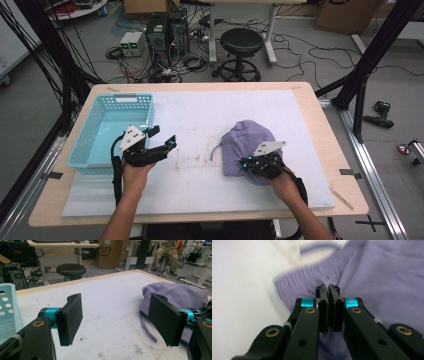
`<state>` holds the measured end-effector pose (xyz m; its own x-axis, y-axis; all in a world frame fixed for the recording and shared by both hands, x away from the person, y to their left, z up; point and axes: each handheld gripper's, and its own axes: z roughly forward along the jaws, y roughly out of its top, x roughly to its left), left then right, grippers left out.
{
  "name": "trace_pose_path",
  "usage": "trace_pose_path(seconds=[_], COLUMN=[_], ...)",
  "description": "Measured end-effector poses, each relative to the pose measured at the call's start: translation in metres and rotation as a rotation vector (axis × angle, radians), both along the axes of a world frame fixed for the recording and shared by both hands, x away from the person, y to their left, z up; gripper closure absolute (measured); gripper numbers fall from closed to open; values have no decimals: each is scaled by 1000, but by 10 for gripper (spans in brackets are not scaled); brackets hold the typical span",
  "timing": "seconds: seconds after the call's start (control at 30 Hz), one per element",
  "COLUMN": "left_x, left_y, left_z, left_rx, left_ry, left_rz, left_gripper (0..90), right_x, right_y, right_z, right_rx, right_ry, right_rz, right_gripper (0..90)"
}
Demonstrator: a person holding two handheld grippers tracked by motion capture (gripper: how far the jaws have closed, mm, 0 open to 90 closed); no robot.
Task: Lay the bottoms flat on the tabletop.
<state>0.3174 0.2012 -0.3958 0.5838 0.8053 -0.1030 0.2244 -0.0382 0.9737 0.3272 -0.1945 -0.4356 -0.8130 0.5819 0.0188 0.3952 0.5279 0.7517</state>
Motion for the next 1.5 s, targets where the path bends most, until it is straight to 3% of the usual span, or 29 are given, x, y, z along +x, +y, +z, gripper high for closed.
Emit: trace_pose_path(seconds=[0.07, 0.2, 0.3, 0.53, 0.6, 0.67, 0.73, 0.83, 0.9, 0.97, 1.03, 1.13, 1.23, 1.3, 1.33, 1.4, 1.5], left_x=[0, 1, 1, 4, 5, 5, 6, 6, 7, 7, 7, 7, 4, 4, 4, 3, 2], left_y=[0, -2, -6, -12, -12, -12, -12, -13, -13, -14, -15, -15, -13, -13, -12, -11, -9], left_z=[-2, -3, -4, -8, -9, -9, -10, -10, -11, -11, -12, -13, -15, -15, -15, -14, -14], left_rx=[3, 6, 1, -3, 1, 0, -2, -2, 2, 1, -2, -7, -12, -5, -9, -2, 0], left_ry=[5, 13, 12, 30, 31, 29, 25, 15, 10, 6, 5, 9, 9, 11, 14, 11, 13], left_rz=[-4, -10, -23, -43, -52, -59, -68, -84, -100, -111, -124, -136, -144, -143, -142, -146, -150], left_gripper=[291, 293, 302, 311, 311, 311, 311, 311, 311, 310, 310, 310, 310, 310, 310, 310, 310], right_x=[0, 10, 27, 62, 69, 72, 69, 56, 45, 37, 37, 45, 59, 67, 71, 76, 72], right_y=[-8, -26, -48, -89, -100, -113, -126, -135, -134, -126, -113, -88, -62, -53, -50, -47, -41], right_z=[9, 30, 44, 54, 52, 49, 51, 59, 63, 65, 61, 44, 20, 7, -1, -10, -12], right_rx=[82, 132, 166, 91, 50, 29, 57, 110, 167, 189, 200, 144, 51, 29, 13, 33, 57], right_ry=[-24, -95, -122, -155, -140, -120, -132, -175, -216, -226, -179, -95, -23, 32, 68, 140, 128], right_rz=[-29, -119, -238, -476, -547, -626, -695, -702, -653, -578, -502, -444, -453, -480, -482, -479, -449], right_gripper=[875, 874, 873, 871, 863, 771, 663, 579, 556, 524, 477, 414, 385, 389, 450, 600, 813])
